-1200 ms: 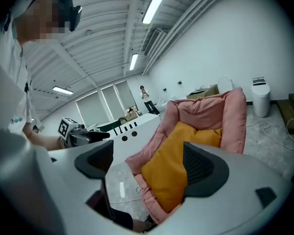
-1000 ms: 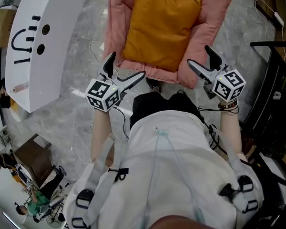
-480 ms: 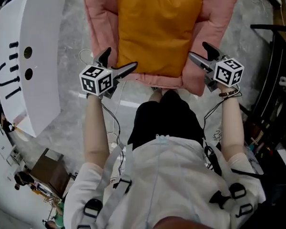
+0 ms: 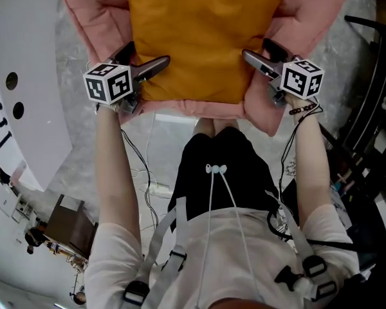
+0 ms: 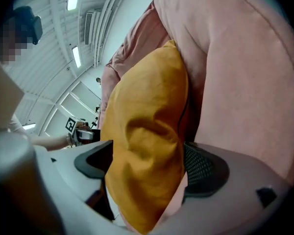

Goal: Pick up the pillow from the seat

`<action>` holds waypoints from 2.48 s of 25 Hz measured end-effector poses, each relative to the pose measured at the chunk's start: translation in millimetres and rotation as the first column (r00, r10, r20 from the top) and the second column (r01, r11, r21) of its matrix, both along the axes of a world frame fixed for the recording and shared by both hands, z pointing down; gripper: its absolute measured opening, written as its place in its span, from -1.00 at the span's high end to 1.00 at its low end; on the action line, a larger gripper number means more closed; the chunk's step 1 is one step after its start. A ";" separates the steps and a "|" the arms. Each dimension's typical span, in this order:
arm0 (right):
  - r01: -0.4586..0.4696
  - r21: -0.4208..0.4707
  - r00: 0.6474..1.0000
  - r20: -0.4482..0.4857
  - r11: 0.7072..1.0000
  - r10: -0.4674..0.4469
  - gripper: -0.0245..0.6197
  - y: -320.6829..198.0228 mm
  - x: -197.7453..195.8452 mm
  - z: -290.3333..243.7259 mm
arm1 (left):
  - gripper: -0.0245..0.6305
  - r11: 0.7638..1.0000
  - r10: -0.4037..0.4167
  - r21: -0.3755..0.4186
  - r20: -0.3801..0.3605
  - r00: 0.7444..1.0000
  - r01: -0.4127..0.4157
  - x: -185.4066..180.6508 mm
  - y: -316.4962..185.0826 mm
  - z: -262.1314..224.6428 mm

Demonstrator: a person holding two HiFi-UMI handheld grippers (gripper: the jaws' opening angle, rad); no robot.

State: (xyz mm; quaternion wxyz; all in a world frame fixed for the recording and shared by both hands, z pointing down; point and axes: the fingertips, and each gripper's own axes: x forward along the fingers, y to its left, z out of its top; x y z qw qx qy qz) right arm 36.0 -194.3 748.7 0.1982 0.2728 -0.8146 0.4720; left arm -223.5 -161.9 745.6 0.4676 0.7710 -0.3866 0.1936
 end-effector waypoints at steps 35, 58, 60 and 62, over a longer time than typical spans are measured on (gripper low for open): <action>0.124 0.136 0.992 0.000 0.983 -0.125 0.45 -27.8 -62.0 13.6 | -0.14 0.997 0.072 0.006 -0.005 0.997 -0.072 56.6 -34.8 24.2; 0.096 0.563 0.990 0.030 0.821 -0.136 0.47 -18.6 -35.7 -305.4 | -0.08 0.881 0.044 0.470 0.035 0.998 -0.055 91.8 -20.6 -291.7; 0.088 0.597 0.991 0.027 0.797 -0.129 0.47 -21.6 -34.8 -328.2 | -0.07 0.859 0.051 0.508 0.042 0.998 -0.065 92.3 -25.4 -313.9; 0.082 0.633 0.992 0.024 0.770 -0.125 0.47 -25.2 -40.4 -351.4 | -0.07 0.835 0.058 0.545 0.051 0.997 -0.076 86.4 -30.6 -336.7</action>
